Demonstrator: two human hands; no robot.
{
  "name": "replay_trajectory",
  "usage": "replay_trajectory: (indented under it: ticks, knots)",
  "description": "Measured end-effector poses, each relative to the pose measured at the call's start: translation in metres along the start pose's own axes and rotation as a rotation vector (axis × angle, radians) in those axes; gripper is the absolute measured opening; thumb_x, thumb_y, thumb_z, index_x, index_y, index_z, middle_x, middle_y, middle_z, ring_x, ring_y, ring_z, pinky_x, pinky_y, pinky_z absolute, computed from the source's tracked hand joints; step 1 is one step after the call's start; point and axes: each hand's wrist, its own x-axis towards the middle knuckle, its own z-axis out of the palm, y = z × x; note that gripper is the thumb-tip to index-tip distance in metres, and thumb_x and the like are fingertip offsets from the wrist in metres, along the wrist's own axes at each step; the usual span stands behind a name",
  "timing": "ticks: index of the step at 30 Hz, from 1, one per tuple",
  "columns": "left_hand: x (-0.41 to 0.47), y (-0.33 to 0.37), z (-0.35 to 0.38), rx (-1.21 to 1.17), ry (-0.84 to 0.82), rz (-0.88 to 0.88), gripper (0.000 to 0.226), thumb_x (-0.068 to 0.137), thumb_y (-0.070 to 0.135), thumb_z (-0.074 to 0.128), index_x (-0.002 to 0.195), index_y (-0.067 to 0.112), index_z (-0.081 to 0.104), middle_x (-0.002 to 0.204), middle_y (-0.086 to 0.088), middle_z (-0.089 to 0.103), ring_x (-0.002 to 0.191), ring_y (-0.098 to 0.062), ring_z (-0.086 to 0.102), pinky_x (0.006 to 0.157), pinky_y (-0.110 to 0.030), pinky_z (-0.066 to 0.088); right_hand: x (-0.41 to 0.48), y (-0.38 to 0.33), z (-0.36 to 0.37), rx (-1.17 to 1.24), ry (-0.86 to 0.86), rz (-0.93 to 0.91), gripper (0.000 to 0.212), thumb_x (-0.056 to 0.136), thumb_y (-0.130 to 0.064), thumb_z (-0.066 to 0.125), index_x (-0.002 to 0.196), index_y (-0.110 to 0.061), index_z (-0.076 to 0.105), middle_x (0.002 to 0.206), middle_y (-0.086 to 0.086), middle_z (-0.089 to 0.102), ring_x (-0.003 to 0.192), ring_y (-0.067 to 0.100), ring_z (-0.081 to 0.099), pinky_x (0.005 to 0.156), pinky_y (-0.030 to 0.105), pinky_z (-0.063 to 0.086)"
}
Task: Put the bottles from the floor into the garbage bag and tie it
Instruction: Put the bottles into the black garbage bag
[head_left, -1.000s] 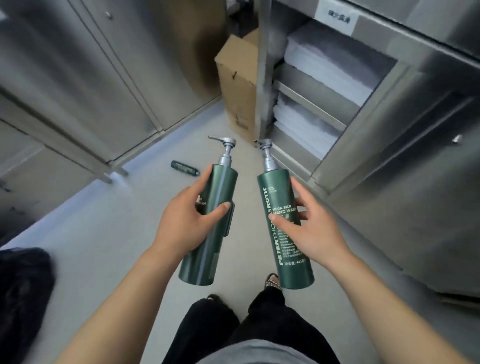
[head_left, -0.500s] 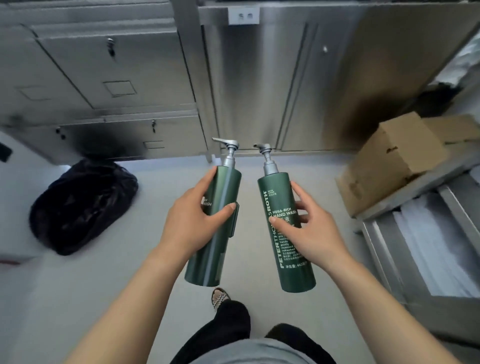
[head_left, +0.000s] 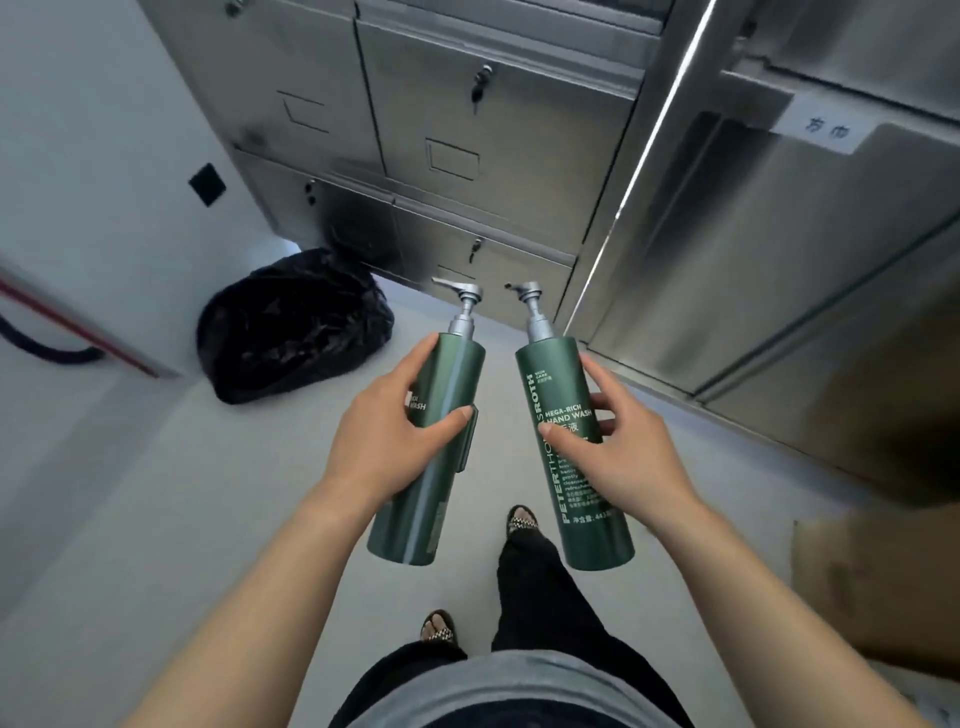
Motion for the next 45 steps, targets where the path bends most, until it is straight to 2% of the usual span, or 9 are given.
replay_trajectory:
  ticks: [3, 9, 13, 16, 23, 27, 37, 41, 45]
  knots:
    - [0.031, -0.003, -0.009, -0.006, 0.092, -0.08, 0.08, 0.066, 0.06, 0.067, 0.132, 0.062, 0.021, 0.1, 0.02, 0.054, 0.082, -0.01, 0.056, 0.069, -0.025, 0.039, 0.057, -0.017, -0.002, -0.02, -0.082, -0.064, 0.074, 0.067, -0.043, 0.073, 0.12, -0.071, 0.029, 0.094, -0.03, 0.055, 0.079, -0.018, 0.055, 0.06, 0.011, 0.04]
    - [0.067, -0.023, -0.029, 0.038, 0.191, -0.186, 0.08, 0.069, 0.06, 0.064, 0.134, 0.062, 0.016, 0.1, 0.021, 0.052, 0.082, -0.009, 0.056, 0.064, -0.019, 0.038, 0.153, -0.049, 0.027, -0.027, -0.171, -0.092, 0.075, 0.07, -0.041, 0.072, 0.133, -0.052, 0.032, 0.094, -0.029, 0.054, 0.084, -0.008, 0.057, 0.072, 0.021, 0.045]
    - [0.086, -0.053, -0.057, 0.055, 0.234, -0.279, 0.08, 0.069, 0.063, 0.06, 0.135, 0.061, 0.014, 0.105, 0.02, 0.054, 0.083, -0.008, 0.055, 0.063, -0.016, 0.036, 0.193, -0.081, 0.068, -0.08, -0.277, -0.156, 0.07, 0.069, -0.043, 0.072, 0.123, -0.063, 0.031, 0.085, -0.031, 0.054, 0.076, -0.011, 0.058, 0.06, 0.01, 0.039]
    - [0.108, -0.081, -0.087, 0.03, 0.283, -0.317, 0.08, 0.068, 0.063, 0.061, 0.133, 0.064, 0.014, 0.106, 0.02, 0.054, 0.085, -0.008, 0.055, 0.065, -0.021, 0.038, 0.22, -0.107, 0.106, -0.08, -0.33, -0.157, 0.072, 0.067, -0.047, 0.071, 0.123, -0.064, 0.029, 0.091, -0.028, 0.054, 0.08, -0.007, 0.058, 0.066, 0.019, 0.043]
    - [0.162, -0.152, -0.178, 0.136, 0.292, -0.296, 0.079, 0.069, 0.061, 0.063, 0.134, 0.062, 0.017, 0.103, 0.006, 0.062, 0.08, -0.014, 0.057, 0.066, -0.028, 0.041, 0.271, -0.174, 0.2, -0.035, -0.351, -0.201, 0.077, 0.065, -0.045, 0.072, 0.128, -0.059, 0.031, 0.093, -0.032, 0.054, 0.083, -0.012, 0.056, 0.068, 0.016, 0.043]
    - [0.193, -0.184, -0.211, 0.126, 0.254, -0.276, 0.078, 0.068, 0.062, 0.06, 0.133, 0.063, 0.016, 0.108, 0.004, 0.063, 0.083, -0.016, 0.058, 0.074, -0.035, 0.049, 0.3, -0.205, 0.244, -0.087, -0.353, -0.24, 0.078, 0.067, -0.047, 0.071, 0.133, -0.053, 0.03, 0.087, -0.035, 0.05, 0.08, -0.03, 0.044, 0.06, 0.006, 0.031]
    - [0.284, -0.249, -0.28, 0.129, 0.293, -0.292, 0.078, 0.074, 0.056, 0.059, 0.135, 0.062, 0.01, 0.109, 0.011, 0.056, 0.086, -0.011, 0.05, 0.071, -0.029, 0.043, 0.405, -0.257, 0.336, -0.044, -0.366, -0.223, 0.079, 0.072, -0.032, 0.073, 0.132, -0.056, 0.028, 0.088, -0.034, 0.048, 0.079, -0.034, 0.042, 0.053, 0.002, 0.037]
    - [0.322, -0.278, -0.31, 0.157, 0.285, -0.267, 0.079, 0.075, 0.052, 0.063, 0.138, 0.057, 0.015, 0.101, 0.014, 0.054, 0.082, -0.008, 0.047, 0.066, -0.019, 0.037, 0.44, -0.28, 0.373, -0.045, -0.399, -0.236, 0.079, 0.072, -0.036, 0.073, 0.131, -0.059, 0.024, 0.088, -0.035, 0.048, 0.081, -0.034, 0.041, 0.051, -0.001, 0.037]
    - [0.359, -0.315, -0.333, 0.157, 0.203, -0.248, 0.08, 0.076, 0.052, 0.064, 0.137, 0.059, 0.013, 0.112, 0.008, 0.06, 0.09, -0.013, 0.052, 0.075, -0.03, 0.044, 0.463, -0.292, 0.4, -0.062, -0.367, -0.199, 0.08, 0.072, -0.035, 0.073, 0.132, -0.056, 0.025, 0.09, -0.034, 0.047, 0.081, -0.034, 0.041, 0.058, -0.009, 0.03]
